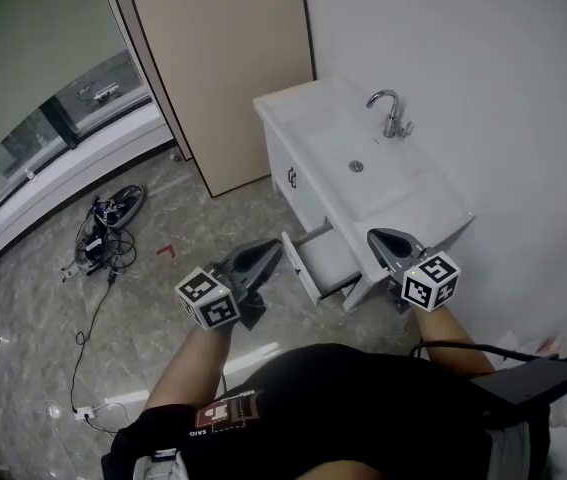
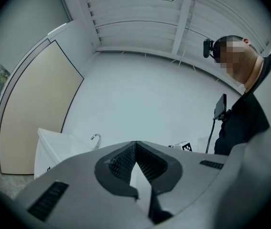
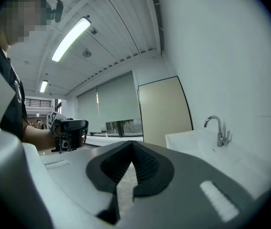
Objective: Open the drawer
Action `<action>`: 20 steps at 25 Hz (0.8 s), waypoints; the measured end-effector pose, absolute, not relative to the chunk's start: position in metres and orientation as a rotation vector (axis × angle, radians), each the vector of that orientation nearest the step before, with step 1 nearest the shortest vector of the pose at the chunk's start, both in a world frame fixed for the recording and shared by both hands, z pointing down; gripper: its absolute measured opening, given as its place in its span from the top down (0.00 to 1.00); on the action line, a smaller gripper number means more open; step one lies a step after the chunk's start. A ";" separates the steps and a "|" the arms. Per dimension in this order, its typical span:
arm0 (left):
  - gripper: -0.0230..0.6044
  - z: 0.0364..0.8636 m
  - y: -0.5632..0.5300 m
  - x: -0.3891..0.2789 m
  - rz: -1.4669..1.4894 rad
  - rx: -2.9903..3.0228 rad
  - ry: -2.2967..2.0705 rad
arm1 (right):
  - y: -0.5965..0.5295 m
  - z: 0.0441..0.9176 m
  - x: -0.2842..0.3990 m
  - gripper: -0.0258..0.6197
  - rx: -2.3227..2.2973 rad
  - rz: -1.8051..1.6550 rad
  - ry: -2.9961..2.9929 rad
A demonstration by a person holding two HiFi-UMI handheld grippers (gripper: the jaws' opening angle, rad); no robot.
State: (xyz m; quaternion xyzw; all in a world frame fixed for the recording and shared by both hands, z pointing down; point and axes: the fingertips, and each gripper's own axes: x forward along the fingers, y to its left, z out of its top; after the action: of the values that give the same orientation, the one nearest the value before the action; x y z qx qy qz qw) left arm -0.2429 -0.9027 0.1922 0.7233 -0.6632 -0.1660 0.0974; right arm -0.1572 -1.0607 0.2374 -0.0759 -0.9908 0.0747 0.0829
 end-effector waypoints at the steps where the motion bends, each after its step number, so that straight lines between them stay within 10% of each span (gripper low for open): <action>1: 0.96 0.185 -0.900 -0.244 -0.505 2.133 -1.978 | -1.059 0.230 -0.157 0.96 -0.237 0.216 -2.957; 20: 0.96 0.181 -0.900 -0.225 -0.505 2.136 -2.023 | -1.070 0.211 -0.149 0.96 -0.224 0.266 -2.970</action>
State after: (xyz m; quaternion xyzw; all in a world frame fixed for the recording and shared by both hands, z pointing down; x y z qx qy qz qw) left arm -0.2250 -0.8996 0.1809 0.7134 -0.6757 -0.1687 0.0783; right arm -0.1490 -1.0702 0.2108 -0.0746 -0.9904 0.0887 0.0754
